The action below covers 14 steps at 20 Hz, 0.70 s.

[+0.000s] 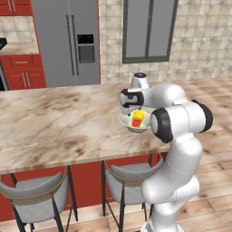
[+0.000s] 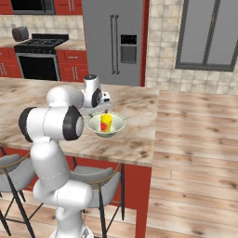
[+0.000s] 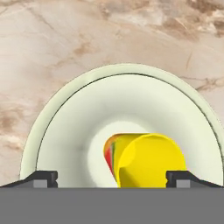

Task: Place the cup inside the bowl on the dining table and move the bowl to any counter.

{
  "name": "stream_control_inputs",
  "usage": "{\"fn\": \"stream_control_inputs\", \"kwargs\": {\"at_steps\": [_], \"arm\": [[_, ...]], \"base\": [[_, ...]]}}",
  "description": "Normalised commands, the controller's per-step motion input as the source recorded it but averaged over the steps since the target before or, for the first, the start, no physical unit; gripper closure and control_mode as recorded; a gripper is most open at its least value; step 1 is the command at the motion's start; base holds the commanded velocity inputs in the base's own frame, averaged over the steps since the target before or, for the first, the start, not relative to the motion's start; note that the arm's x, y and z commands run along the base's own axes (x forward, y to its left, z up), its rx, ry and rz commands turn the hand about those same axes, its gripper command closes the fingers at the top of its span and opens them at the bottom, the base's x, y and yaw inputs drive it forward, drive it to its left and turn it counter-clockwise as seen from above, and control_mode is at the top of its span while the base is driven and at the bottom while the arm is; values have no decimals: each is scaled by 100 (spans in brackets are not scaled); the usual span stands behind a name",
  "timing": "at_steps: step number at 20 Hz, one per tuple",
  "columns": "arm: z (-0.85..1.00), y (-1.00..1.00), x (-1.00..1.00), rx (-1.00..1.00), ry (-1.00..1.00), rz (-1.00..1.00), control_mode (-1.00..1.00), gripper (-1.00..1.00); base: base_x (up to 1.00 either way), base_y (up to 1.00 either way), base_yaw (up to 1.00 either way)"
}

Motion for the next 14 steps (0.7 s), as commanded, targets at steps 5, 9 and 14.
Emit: {"fn": "stream_control_inputs", "kwargs": {"at_steps": [5, 9, 14], "arm": [[17, -6, -5, 0, 3, -2, -100, -100], [0, -27, -12, 0, 16, -9, -100, -100], [0, -48, -2, 0, 21, -19, -100, -100]], "base": [[0, 0, 0], [0, 0, 0], [0, 0, 0]]}}
